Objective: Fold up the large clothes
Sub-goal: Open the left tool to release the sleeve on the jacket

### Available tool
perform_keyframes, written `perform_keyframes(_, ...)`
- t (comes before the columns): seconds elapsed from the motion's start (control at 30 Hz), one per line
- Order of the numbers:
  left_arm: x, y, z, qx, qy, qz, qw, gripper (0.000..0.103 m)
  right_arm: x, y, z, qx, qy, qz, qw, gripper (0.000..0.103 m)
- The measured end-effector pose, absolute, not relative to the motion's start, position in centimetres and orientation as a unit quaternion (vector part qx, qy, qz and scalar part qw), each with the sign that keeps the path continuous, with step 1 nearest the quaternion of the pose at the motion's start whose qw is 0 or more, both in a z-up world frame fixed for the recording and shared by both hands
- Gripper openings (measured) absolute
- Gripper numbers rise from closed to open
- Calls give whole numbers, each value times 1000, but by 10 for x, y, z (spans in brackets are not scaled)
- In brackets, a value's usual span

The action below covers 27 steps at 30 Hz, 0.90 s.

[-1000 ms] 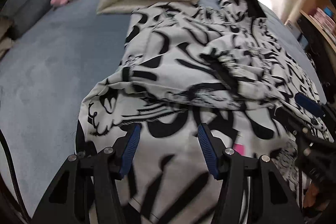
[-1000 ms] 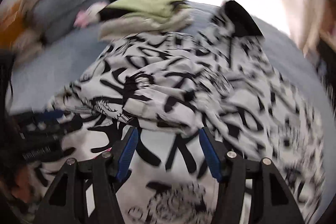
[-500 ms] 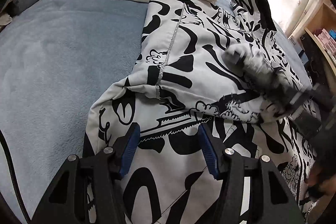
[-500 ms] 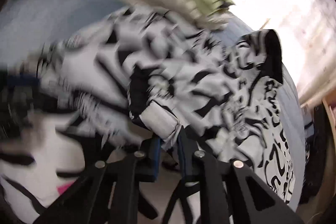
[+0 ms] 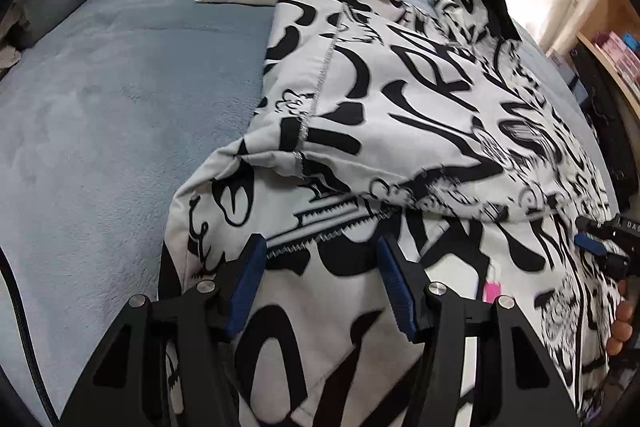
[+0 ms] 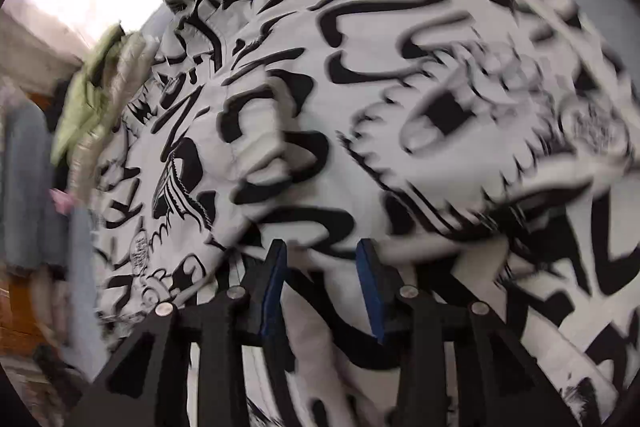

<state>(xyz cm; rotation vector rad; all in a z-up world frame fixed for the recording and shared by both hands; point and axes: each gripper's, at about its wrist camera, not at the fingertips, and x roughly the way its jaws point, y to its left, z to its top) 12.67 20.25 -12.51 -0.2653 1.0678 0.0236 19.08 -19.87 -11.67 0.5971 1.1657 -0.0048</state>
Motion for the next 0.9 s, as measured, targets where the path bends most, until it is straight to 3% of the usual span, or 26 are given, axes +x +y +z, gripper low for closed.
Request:
perform_keyframes(0.23,129,208,-85,-110,496,-13,862,57,212,-200,-95,272,523,31,807,46)
perform_keyframes(0.33,148,219,-63,-107,473,-5,875,71,235,-190,-88,264,519,49,812,47)
perform_keyframes(0.43,180,234,-56,-101,465,8,879,72,253,-183,-91,245,524,57,814,48)
perform_keyframes(0.73,302,279,-120,-173,542,-3,822,72,296,-185,-108,224,533,59,813,48)
perform_keyframes(0.9,335,290,-137,-217,537,-25,815,72,304,-190,-114,234,533,84,809,48)
